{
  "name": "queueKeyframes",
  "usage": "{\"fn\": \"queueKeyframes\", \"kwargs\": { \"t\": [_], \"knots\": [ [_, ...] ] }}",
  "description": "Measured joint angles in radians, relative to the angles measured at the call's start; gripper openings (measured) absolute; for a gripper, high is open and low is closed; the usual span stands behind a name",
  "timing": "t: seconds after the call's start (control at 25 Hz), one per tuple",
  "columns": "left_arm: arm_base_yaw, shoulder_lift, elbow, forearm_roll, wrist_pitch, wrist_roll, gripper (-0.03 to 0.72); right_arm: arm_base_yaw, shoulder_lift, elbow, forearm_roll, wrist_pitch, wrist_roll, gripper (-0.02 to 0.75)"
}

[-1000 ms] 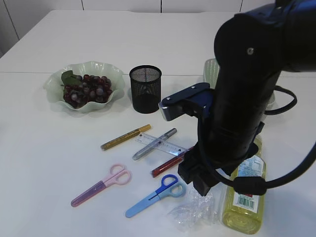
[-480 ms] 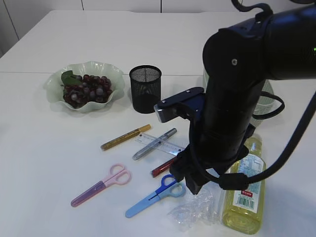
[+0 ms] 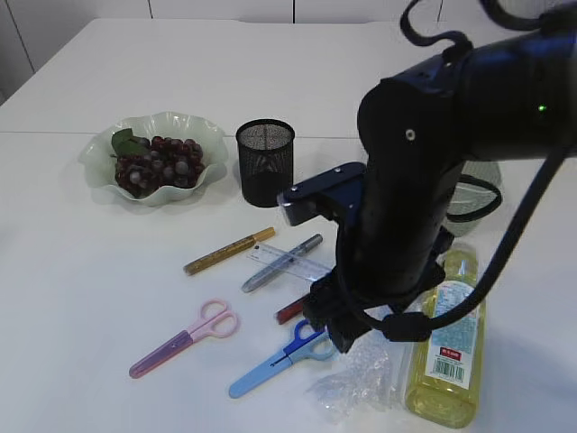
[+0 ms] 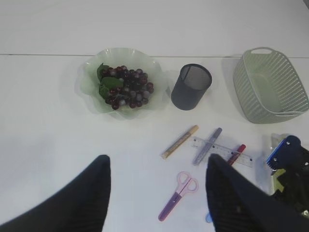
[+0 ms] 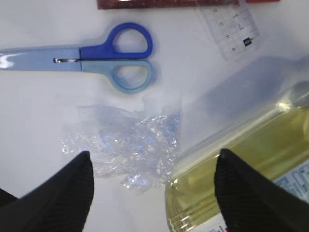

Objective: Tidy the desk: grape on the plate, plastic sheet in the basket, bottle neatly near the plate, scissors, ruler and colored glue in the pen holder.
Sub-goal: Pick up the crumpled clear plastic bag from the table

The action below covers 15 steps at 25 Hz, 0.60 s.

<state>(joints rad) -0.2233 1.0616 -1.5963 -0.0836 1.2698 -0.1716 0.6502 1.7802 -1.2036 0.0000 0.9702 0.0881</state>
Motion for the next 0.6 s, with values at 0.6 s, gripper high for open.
{"fn": "queueKeyframes", "kwargs": {
  "t": [0.6],
  "knots": [
    [0.0,0.0,0.0,-0.003,0.0,0.0,0.454,0.0,0.145,0.0,0.009,0.024,0.007,0.595]
  ]
}}
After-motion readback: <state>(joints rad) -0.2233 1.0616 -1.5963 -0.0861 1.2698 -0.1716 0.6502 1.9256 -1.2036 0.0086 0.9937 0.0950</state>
